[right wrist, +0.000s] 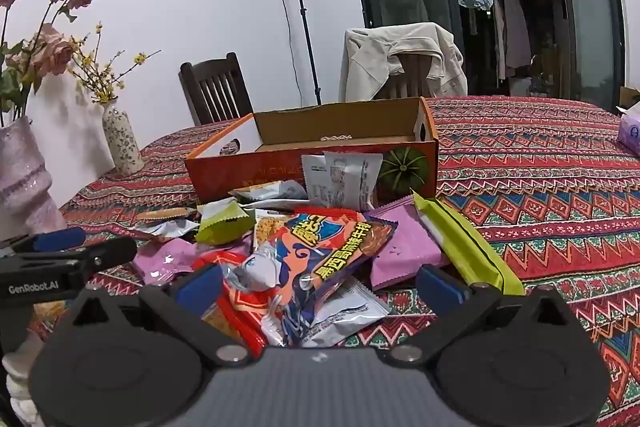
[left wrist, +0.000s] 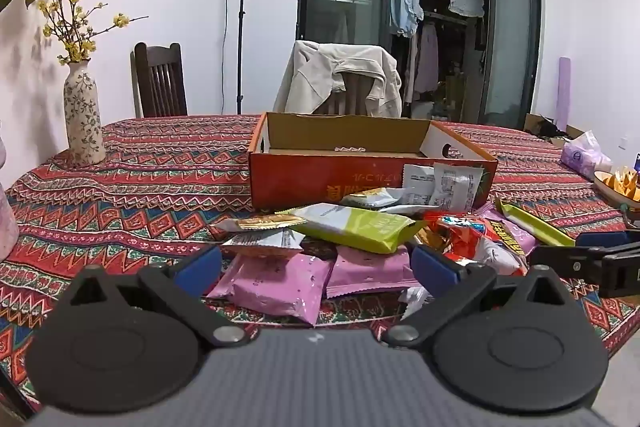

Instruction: Organize snacks

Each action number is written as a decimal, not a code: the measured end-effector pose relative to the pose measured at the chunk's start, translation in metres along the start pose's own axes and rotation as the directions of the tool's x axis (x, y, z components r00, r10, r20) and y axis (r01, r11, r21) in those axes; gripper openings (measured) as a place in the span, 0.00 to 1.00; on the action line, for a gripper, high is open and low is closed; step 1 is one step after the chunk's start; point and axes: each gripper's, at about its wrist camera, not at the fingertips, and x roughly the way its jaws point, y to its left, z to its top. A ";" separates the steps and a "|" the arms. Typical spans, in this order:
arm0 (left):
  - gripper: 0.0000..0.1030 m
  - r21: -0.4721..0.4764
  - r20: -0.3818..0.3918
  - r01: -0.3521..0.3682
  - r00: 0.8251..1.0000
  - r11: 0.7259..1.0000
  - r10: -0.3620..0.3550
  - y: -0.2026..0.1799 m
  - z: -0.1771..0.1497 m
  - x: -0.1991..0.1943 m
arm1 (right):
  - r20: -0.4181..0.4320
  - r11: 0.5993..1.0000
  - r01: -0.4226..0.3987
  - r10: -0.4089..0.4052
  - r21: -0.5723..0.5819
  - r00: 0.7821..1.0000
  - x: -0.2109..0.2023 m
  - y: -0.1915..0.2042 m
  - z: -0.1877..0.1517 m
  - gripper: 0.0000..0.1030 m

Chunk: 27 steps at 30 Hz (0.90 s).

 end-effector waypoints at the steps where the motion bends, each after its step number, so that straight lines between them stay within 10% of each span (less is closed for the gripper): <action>1: 1.00 -0.002 -0.002 0.000 1.000 1.000 0.000 0.000 0.000 0.000 | -0.001 1.000 -0.002 0.002 0.003 1.000 0.000 0.000 0.000 1.00; 27: 1.00 -0.027 -0.014 0.032 0.999 0.999 -0.033 -0.002 -0.002 0.005 | -0.031 1.000 0.020 -0.020 0.010 0.999 0.004 -0.003 -0.003 1.00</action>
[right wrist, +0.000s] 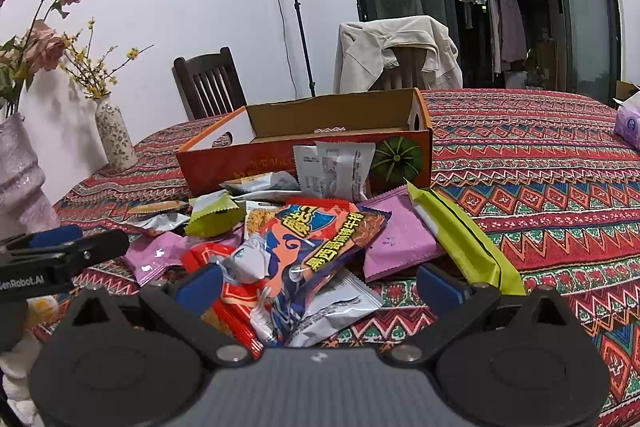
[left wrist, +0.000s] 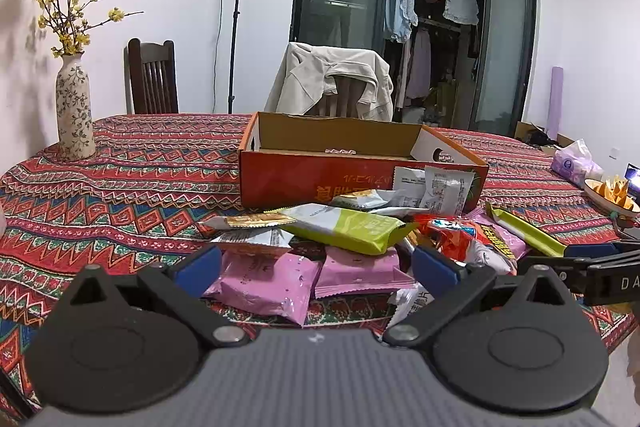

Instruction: Organize snacks

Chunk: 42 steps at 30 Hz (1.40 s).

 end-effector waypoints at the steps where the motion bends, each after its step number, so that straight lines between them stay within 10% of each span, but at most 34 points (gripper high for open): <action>1: 1.00 0.000 0.000 0.000 1.000 1.000 0.000 0.000 0.000 0.000 | -0.001 1.000 0.000 0.000 0.000 1.000 0.000 0.000 0.000 1.00; 42: 1.00 -0.012 0.001 0.003 1.000 1.000 -0.003 0.005 0.000 0.000 | -0.002 1.000 0.007 -0.007 -0.006 1.000 0.004 -0.002 0.000 1.00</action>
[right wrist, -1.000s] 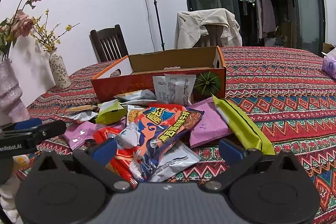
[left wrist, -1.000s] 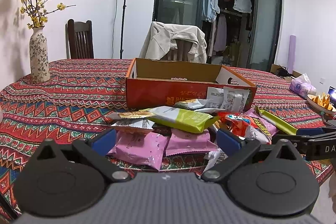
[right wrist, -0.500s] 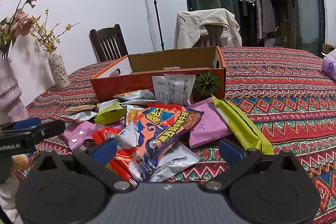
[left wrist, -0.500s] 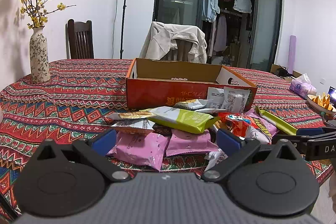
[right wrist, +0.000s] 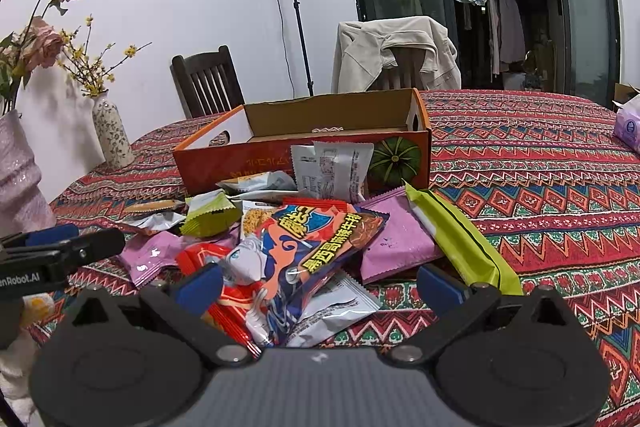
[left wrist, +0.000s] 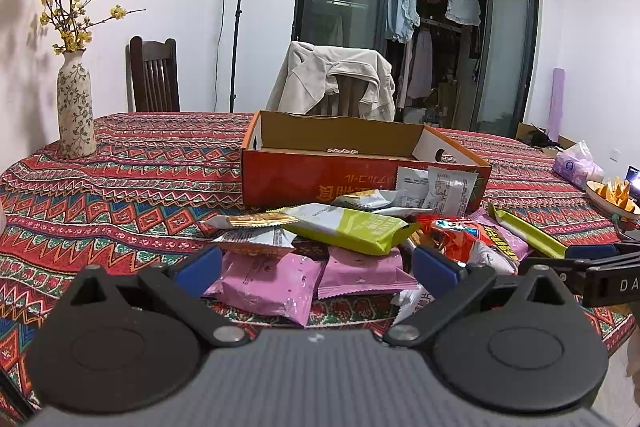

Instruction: Organize snacks

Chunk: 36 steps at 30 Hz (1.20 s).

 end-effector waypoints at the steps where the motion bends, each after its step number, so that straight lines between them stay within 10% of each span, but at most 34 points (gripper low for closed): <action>1: 1.00 -0.001 0.000 0.000 1.000 1.000 0.000 0.000 0.000 0.000 | 0.000 1.000 -0.001 0.001 0.000 1.000 0.000 0.000 0.000 1.00; 36: 1.00 -0.040 0.002 -0.025 1.000 0.999 0.026 0.011 0.002 0.003 | -0.013 1.000 0.017 -0.017 0.017 1.000 0.034 0.018 0.020 1.00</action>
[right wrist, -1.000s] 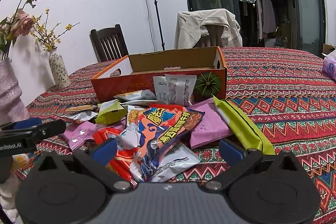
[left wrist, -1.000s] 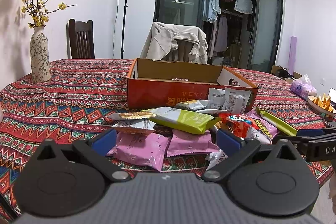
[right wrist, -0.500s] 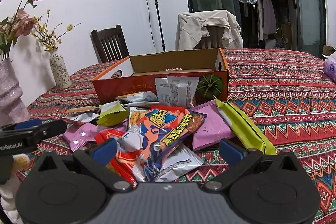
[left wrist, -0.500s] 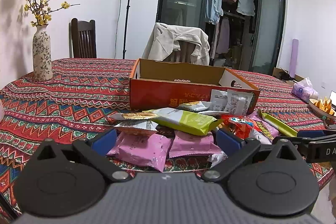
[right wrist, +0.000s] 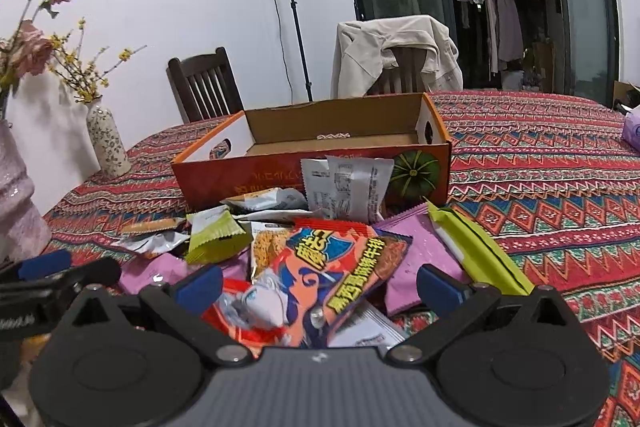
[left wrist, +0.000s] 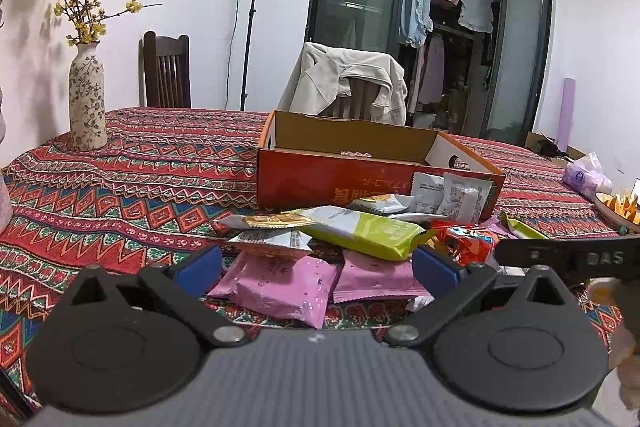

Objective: Organize snacks
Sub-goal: 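Lower the right gripper onto the blue-orange chip bag and close it, then lift the chip bag with the right gripper and drop it into the orange box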

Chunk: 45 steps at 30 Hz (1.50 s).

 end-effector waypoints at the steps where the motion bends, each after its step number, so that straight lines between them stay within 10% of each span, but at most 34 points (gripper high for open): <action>1: 1.00 -0.001 -0.001 -0.002 1.000 1.000 0.002 0.001 0.000 0.000 | -0.007 1.000 0.007 -0.007 0.001 1.000 0.004 0.002 0.000 1.00; 13: 1.00 -0.014 -0.020 -0.014 1.000 1.000 0.014 0.008 -0.002 0.007 | -0.065 0.999 0.040 -0.038 0.032 0.997 0.034 0.000 -0.006 0.96; 30: 1.00 -0.008 -0.057 -0.041 0.998 0.999 0.040 0.010 0.000 0.017 | -0.010 0.999 -0.040 0.040 -0.008 0.999 0.014 -0.004 -0.012 0.45; 45: 1.00 0.056 -0.136 -0.130 0.981 0.990 0.137 0.008 0.032 0.063 | 0.100 0.999 -0.037 0.033 0.032 0.994 0.000 -0.022 0.000 0.43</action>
